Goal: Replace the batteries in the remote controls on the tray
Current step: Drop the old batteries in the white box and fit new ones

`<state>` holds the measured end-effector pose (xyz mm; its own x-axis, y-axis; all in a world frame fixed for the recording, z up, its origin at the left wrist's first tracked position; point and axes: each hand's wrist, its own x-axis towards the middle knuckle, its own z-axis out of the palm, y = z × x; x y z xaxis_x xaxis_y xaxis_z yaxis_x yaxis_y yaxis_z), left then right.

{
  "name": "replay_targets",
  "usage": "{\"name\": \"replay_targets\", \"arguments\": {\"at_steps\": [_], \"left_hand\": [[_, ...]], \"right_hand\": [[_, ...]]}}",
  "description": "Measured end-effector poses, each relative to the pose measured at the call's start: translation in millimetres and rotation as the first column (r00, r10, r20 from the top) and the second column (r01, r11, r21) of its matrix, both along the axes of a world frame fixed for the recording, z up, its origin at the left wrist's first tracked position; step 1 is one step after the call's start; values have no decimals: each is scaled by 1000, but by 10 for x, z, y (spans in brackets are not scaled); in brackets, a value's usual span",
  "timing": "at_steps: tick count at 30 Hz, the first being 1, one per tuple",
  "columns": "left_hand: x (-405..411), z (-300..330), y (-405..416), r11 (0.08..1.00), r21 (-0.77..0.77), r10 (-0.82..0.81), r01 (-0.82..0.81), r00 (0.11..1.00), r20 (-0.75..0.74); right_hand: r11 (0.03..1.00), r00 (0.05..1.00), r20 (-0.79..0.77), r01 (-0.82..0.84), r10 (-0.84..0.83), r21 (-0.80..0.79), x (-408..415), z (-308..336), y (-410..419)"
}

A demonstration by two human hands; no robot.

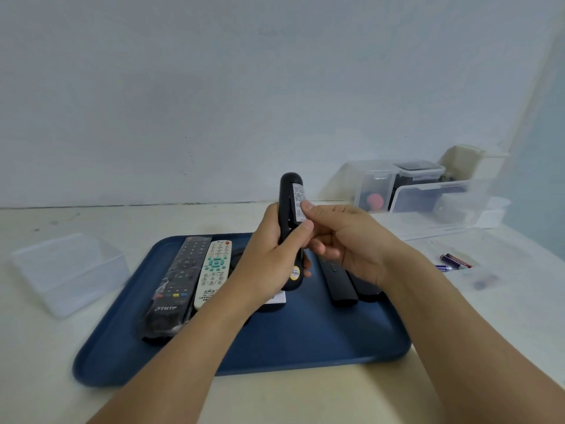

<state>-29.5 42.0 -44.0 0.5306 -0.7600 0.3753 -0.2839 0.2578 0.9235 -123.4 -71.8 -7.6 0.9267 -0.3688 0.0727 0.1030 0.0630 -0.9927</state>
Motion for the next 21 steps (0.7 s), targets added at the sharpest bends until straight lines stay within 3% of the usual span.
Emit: {"name": "replay_targets", "arguments": {"at_steps": [7, 11, 17, 21], "left_hand": [[-65, 9, 34, 996, 31, -89, 88, 996, 23], [-65, 51, 32, 988, -6, -153, 153, 988, 4], [-70, 16, 36, 992, -1, -123, 123, 992, 29], [-71, 30, 51, 990, -6, -142, 142, 990, 4]], "right_hand": [[971, 996, -83, 8, -29, -240, -95, 49, -106], [982, 996, -90, 11, -29, -189, -102, 38, -131], [987, 993, -107, 28, -45, -155, -68, 27, -115], [999, 984, -173, -38, 34, -18, -113, 49, -104]]}}
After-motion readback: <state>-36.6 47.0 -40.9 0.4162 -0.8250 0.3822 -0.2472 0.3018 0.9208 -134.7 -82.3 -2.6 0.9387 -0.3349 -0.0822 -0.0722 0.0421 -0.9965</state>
